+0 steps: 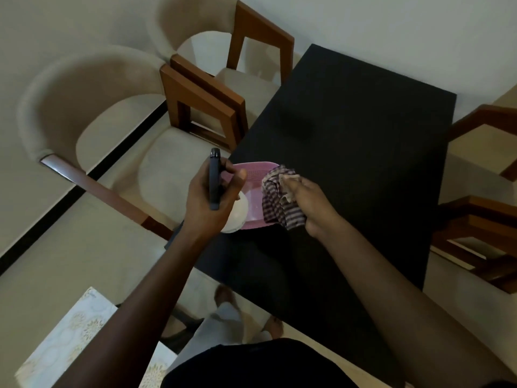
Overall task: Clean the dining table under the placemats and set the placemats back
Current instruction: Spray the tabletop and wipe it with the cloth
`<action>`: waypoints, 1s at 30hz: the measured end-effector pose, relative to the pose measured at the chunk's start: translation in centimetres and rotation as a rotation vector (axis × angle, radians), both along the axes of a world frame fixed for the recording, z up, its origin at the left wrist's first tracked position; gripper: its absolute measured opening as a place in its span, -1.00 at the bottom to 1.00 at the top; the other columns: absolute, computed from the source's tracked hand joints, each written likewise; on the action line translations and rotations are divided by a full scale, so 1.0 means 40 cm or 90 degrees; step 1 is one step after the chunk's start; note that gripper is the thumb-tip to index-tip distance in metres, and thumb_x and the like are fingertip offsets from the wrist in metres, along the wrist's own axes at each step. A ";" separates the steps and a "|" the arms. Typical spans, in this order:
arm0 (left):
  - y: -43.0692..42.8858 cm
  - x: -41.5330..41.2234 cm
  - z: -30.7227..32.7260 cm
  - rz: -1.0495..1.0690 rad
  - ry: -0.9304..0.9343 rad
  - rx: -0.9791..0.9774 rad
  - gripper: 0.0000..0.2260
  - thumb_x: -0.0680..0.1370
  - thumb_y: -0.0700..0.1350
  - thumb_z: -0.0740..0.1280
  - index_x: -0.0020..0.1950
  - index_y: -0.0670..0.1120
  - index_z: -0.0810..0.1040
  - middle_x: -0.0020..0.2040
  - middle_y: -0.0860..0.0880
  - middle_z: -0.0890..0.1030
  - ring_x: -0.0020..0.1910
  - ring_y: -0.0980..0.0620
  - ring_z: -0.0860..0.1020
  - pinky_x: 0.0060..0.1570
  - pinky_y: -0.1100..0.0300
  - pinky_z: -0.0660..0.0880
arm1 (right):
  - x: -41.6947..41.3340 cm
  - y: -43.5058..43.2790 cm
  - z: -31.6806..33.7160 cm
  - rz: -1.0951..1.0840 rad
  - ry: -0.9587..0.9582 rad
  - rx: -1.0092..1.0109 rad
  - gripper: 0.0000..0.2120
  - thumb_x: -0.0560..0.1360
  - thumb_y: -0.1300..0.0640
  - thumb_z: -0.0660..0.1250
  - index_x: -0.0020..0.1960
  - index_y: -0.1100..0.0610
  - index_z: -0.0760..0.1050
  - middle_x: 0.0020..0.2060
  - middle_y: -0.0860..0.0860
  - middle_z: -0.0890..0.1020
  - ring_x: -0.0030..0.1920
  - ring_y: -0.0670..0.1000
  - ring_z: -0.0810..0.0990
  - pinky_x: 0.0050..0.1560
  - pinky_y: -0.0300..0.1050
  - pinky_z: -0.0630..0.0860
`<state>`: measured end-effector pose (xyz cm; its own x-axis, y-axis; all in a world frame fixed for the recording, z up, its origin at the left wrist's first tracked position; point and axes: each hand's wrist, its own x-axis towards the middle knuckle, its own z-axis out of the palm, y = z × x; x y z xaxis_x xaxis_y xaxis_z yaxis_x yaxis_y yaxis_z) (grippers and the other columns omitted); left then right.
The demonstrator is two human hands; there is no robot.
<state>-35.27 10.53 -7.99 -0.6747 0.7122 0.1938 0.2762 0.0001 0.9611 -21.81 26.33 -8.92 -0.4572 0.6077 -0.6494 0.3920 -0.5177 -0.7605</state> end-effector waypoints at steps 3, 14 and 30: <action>0.033 -0.057 -0.046 -0.014 0.004 0.006 -0.81 0.65 -0.19 0.42 0.20 -0.23 0.50 -0.05 -0.10 0.63 -0.13 -0.20 0.66 -0.03 -0.09 0.67 | -0.071 0.020 -0.020 0.031 -0.067 0.012 -0.80 0.65 -0.02 0.31 0.19 0.04 0.60 0.05 0.08 0.73 0.04 0.08 0.73 0.10 0.06 0.67; 0.104 -0.193 -0.206 -0.122 -0.071 -0.095 -0.69 0.56 -0.09 0.55 0.15 -0.13 0.47 -0.15 -0.07 0.56 -0.14 -0.02 0.61 -0.06 0.13 0.60 | -0.247 0.052 -0.118 0.078 -0.257 -0.042 -0.84 0.61 0.11 0.31 0.08 0.10 0.65 -0.05 0.11 0.76 0.01 0.10 0.74 0.20 0.10 0.64; 0.114 -0.244 -0.253 -0.225 0.060 -0.238 -0.51 0.44 -0.01 0.63 0.21 0.02 0.42 0.06 0.20 0.50 0.07 0.29 0.51 -0.04 0.43 0.42 | -0.231 0.040 -0.154 0.174 -0.295 0.203 -0.76 0.60 0.17 0.36 0.19 -0.10 0.52 -0.02 -0.15 0.59 0.12 -0.06 0.60 0.23 0.04 0.60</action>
<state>-45.05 15.10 -18.12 -0.3718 0.9257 -0.0689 0.4072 0.2293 0.8841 -31.03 27.93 -15.10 -0.3374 0.7056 -0.6231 0.8043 -0.1279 -0.5803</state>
